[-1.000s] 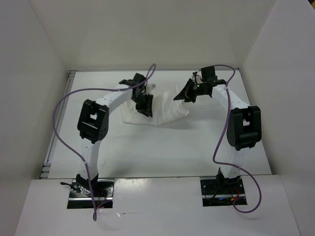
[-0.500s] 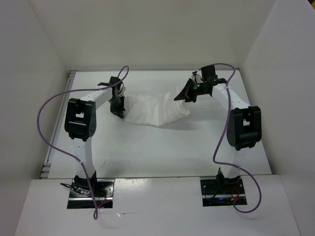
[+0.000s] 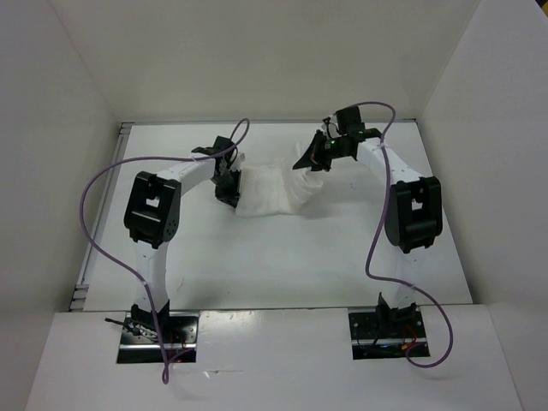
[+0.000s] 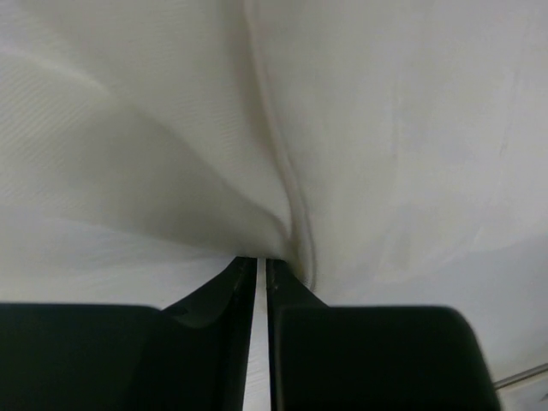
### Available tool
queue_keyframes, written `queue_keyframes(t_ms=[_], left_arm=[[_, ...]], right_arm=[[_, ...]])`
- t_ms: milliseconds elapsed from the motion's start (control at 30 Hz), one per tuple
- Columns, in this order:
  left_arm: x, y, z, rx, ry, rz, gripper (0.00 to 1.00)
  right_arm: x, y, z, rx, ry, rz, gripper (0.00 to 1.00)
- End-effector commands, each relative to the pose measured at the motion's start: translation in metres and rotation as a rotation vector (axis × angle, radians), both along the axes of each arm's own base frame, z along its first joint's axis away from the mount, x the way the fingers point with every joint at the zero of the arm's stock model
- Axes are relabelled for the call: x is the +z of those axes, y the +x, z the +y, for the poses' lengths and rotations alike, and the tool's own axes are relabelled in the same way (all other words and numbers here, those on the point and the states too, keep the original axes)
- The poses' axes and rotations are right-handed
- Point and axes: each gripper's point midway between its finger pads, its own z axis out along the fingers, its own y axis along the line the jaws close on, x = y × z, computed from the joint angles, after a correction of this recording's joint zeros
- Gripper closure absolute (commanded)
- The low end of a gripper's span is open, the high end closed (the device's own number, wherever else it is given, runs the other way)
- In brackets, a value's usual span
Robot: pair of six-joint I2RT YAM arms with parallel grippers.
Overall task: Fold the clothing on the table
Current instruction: Fold the skirt
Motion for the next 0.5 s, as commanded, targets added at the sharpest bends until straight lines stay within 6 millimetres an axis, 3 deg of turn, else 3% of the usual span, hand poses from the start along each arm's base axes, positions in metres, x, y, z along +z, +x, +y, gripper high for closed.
queue_keyframes(t_ms=[0,133,300,433,467], left_arm=[[-0.01,-0.012,-0.027,-0.034,-0.066,0.043,0.86],[-0.009,-0.019,-0.041,-0.069,-0.074,0.047,0.86],[-0.008,-0.021,-0.04,-0.069,-0.074,0.047,0.86],[-0.002,-0.022,-0.04,-0.07,-0.077,0.037,0.86],[-0.006,-0.024,-0.039,-0.07,-0.076,0.041,0.86]], right_arm=[[0.008,0.005,0.026,0.025,0.003,-0.015,1.0],[0.008,0.013,0.042,0.04,0.015,-0.021,1.0],[0.007,0.019,0.08,0.091,0.042,-0.023,1.0],[0.0,0.023,0.104,0.125,0.047,-0.021,0.97],[-0.011,0.025,0.105,0.124,0.039,0.002,0.96]])
